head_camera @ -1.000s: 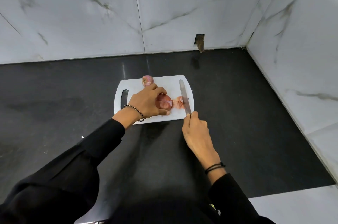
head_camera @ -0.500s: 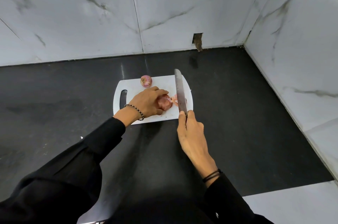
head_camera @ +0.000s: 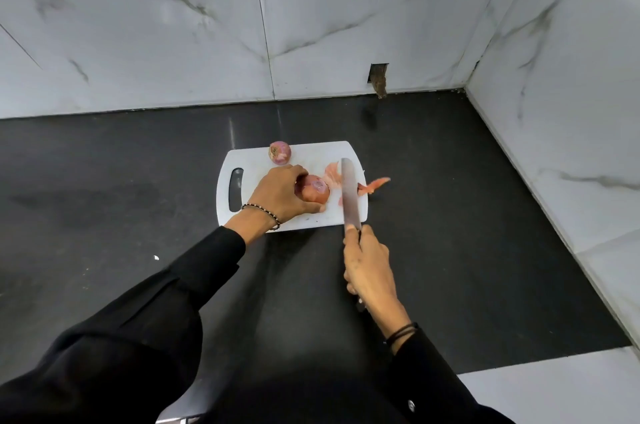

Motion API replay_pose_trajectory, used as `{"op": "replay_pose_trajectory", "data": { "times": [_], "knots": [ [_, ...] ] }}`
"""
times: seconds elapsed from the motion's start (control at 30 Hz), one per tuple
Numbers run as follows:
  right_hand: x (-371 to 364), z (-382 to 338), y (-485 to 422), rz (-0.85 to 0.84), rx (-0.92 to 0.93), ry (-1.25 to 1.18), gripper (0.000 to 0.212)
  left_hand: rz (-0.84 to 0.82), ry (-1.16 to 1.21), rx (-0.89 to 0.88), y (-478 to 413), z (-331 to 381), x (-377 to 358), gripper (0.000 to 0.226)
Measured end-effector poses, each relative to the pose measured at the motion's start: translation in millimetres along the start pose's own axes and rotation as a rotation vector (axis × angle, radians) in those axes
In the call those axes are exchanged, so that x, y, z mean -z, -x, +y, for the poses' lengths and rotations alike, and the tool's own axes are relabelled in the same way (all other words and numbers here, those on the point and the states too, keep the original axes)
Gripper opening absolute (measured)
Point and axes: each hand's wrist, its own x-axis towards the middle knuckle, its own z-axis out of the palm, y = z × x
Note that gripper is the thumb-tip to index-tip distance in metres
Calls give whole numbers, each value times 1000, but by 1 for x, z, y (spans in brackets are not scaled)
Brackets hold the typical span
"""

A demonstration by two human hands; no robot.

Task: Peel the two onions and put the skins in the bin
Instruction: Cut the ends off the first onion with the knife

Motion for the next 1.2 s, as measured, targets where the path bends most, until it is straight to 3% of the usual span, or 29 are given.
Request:
{"op": "replay_pose_trajectory", "data": {
  "times": [0.1,0.33,0.67,0.93,1.2],
  "knots": [
    [3,3,-1,46,-9,11,30,-26,-30,5,0,0,0,74],
    [0,-16,8,-63,144,190,31,-26,-276,-69,-1,13,1,74],
    [11,-5,0,-83,42,365,36,-115,-471,-86,-10,26,9,62],
    [13,-6,7,-53,-60,246,26,-57,-67,-91,3,5,5,70],
    [23,-3,13,23,-69,253,25,6,305,-89,16,3,-13,64]
  ]
}}
